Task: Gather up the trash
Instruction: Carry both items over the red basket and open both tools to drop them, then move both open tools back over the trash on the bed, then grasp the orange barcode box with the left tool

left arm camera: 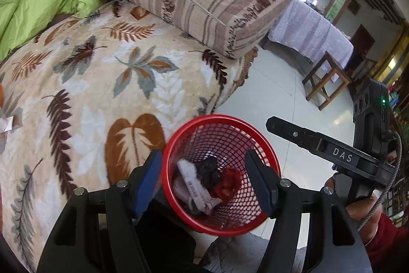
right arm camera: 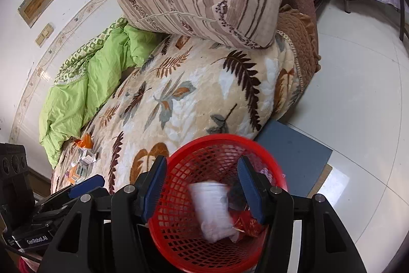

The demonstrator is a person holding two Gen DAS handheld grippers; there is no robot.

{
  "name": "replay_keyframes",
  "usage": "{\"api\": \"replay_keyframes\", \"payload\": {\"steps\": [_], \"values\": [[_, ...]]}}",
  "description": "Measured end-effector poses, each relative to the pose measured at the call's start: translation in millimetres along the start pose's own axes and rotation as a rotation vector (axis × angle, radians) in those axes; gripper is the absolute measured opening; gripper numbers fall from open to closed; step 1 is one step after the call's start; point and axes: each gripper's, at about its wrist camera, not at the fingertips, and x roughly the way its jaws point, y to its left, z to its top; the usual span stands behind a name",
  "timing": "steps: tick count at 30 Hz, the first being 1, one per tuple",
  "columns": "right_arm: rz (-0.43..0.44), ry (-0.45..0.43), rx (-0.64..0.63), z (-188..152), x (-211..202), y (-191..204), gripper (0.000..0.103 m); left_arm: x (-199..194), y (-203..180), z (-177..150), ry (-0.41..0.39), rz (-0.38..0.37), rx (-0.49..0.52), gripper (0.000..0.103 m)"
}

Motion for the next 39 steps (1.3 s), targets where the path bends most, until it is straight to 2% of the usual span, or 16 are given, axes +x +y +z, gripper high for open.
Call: {"api": "replay_keyframes", "payload": {"steps": [6,15,21,25,31,36,39], "values": [[0.056,0.018,-0.068,-0.4,13.2,29.8,0.061,-26.2,38.1,-5.3,-0.049,0.065,-0.087,0.066],[0.172,0.094,-0.241,-11.3,49.2,113.0,0.061,-87.8,138.7,-21.3,-0.162,0.203,-0.314,0.067],[0.241,0.136,-0.376,-23.4,71.9,177.5,0.061,-134.2,224.6,-45.3,-0.218,0.336,-0.529,0.070],[0.279,0.152,-0.447,-32.9,83.8,212.7,0.061,-156.2,298.1,-62.0,-0.223,0.404,-0.749,0.070],[0.306,0.163,-0.499,-42.3,94.6,238.7,0.061,-156.9,378.1,-66.2,-0.211,0.436,-0.993,0.073],[0.299,0.177,-0.516,-45.7,103.1,241.6,0.061,-133.9,424.2,-62.5,-0.205,0.387,-1.193,0.073],[0.281,0.185,-0.508,-45.3,109.1,234.2,0.061,-120.9,437.6,-55.0,-0.198,0.402,-1.243,0.073]]}}
